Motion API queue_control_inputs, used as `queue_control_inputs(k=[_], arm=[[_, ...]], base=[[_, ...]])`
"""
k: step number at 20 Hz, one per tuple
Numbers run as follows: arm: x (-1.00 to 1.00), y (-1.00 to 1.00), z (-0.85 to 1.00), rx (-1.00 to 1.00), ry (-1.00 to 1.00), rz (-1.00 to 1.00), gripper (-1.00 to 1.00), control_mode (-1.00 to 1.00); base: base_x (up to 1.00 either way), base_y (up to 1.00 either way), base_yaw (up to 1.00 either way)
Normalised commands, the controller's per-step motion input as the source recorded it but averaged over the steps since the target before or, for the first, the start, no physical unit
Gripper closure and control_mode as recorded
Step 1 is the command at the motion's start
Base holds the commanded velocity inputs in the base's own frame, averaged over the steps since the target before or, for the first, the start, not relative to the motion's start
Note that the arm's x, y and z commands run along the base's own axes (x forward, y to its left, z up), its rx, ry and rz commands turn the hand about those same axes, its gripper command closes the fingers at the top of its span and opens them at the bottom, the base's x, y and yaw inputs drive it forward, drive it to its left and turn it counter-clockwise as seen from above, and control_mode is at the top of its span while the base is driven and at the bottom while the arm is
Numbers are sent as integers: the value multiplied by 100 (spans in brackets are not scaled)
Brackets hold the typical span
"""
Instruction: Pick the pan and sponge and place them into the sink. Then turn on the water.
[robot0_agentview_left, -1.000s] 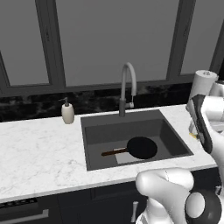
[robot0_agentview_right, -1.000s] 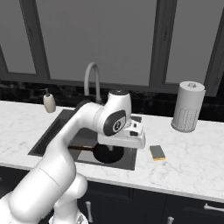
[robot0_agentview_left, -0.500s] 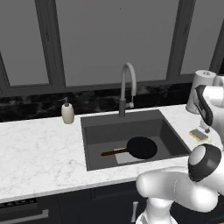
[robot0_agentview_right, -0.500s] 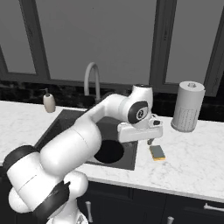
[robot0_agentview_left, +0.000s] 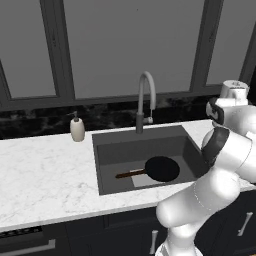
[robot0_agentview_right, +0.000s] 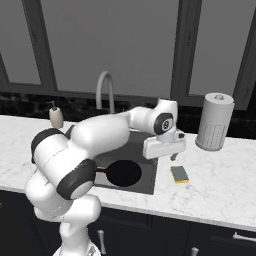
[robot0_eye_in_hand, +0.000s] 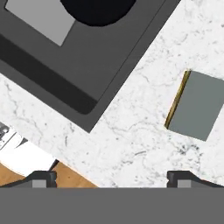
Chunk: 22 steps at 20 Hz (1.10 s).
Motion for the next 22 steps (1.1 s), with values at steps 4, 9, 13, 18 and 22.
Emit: queue_control_inputs(k=[4, 9, 13, 18, 22], arm=[[44, -22, -34, 1, -4, 2, -100, -100], [12, -25, -17, 0, -6, 0, -100, -100], [0, -6, -46, 0, -7, 0, -100, -100], [2, -11, -32, 0, -7, -7, -100, -100], [1, -13, -15, 0, -4, -11, -100, -100]], base=[[0, 0, 0], [0, 0, 0], [0, 0, 0], [0, 0, 0], [0, 0, 0]])
